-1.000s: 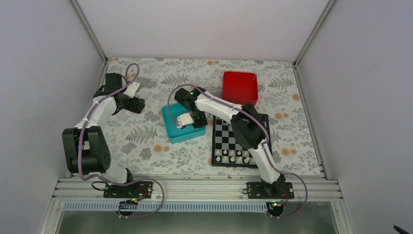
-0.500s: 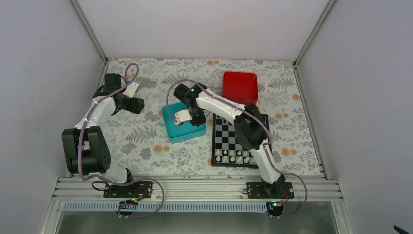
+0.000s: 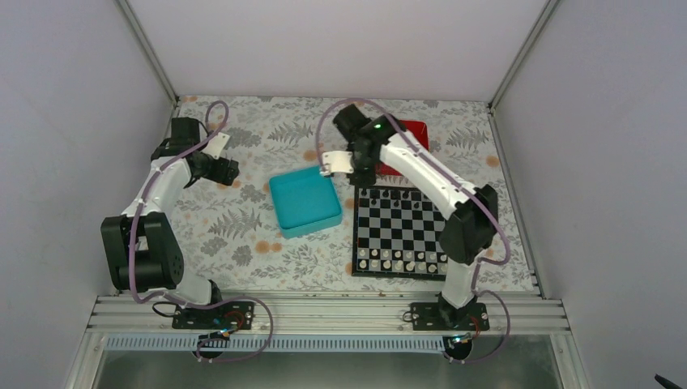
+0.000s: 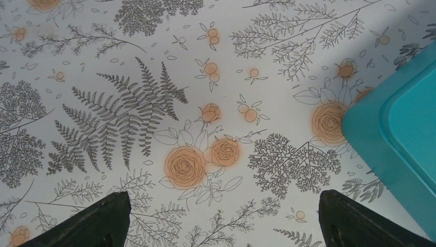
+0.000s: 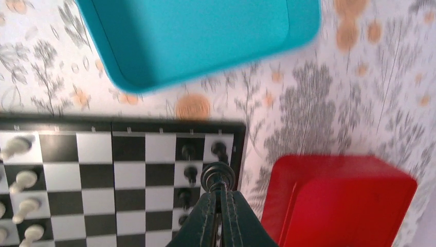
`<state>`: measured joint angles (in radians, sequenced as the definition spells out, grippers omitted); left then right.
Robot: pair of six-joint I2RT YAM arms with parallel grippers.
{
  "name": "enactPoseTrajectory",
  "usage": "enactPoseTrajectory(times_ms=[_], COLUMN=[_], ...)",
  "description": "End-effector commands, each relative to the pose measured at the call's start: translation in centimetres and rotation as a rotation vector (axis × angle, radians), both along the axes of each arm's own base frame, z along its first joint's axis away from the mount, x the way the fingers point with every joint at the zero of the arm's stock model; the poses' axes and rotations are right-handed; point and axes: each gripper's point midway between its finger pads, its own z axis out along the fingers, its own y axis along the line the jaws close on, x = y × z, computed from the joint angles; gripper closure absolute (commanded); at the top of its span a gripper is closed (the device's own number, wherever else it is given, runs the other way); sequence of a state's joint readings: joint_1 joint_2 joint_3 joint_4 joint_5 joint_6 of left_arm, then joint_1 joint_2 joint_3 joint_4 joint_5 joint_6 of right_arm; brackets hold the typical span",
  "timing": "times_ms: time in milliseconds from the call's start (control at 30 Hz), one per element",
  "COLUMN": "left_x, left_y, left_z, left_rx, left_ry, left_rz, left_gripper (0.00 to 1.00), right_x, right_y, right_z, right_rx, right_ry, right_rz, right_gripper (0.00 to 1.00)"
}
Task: Set up the chess pieces on the board
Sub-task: Place the chess piece on the chessboard.
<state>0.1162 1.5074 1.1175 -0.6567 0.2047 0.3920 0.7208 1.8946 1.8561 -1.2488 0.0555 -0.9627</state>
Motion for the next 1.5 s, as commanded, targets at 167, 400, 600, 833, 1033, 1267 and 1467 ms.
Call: enactPoseTrajectory(times_ms=[167, 400, 600, 833, 1033, 1267, 1467], left_x=[0.5, 0.8, 0.7, 0.7, 0.7, 0.8, 0.7], left_y=[-0.1, -0.2, 0.1, 0.3, 0.4, 0.4, 0.5], left_z=[2.6, 2.0, 1.7, 1.4, 0.8, 0.9, 0.9], left_rx=[-0.027, -0.039, -0.026, -0.020, -0.016, -0.014, -0.012], left_ry=[-0.049, -0.035, -0.029, -0.019, -0.005, -0.004, -0.003], left_rz=[0.015, 0.020, 0.028, 0.038, 0.044, 0.044, 0.043], left_gripper=[0.09, 0.09, 0.09, 0.09, 0.09, 0.09, 0.09], right_x=[0.7, 0.9, 2.0, 3.4, 4.1, 4.2, 4.4], right_y=[-9.0, -14.2, -17.4, -19.8, -20.5, -20.9, -21.0], right_z=[1.3, -1.4, -4.0, -5.3, -7.7, -9.4, -9.0], right_rx=[0.059, 0.103, 0.143, 0.162, 0.161, 0.174, 0.191], right_ry=[0.003, 0.037, 0.054, 0.064, 0.123, 0.148, 0.142], right_rz=[-0.179, -0.275, -0.343, -0.388, -0.407, -0.423, -0.428], right_gripper=[0.95, 0.94, 0.94, 0.93, 0.93, 0.92, 0.92])
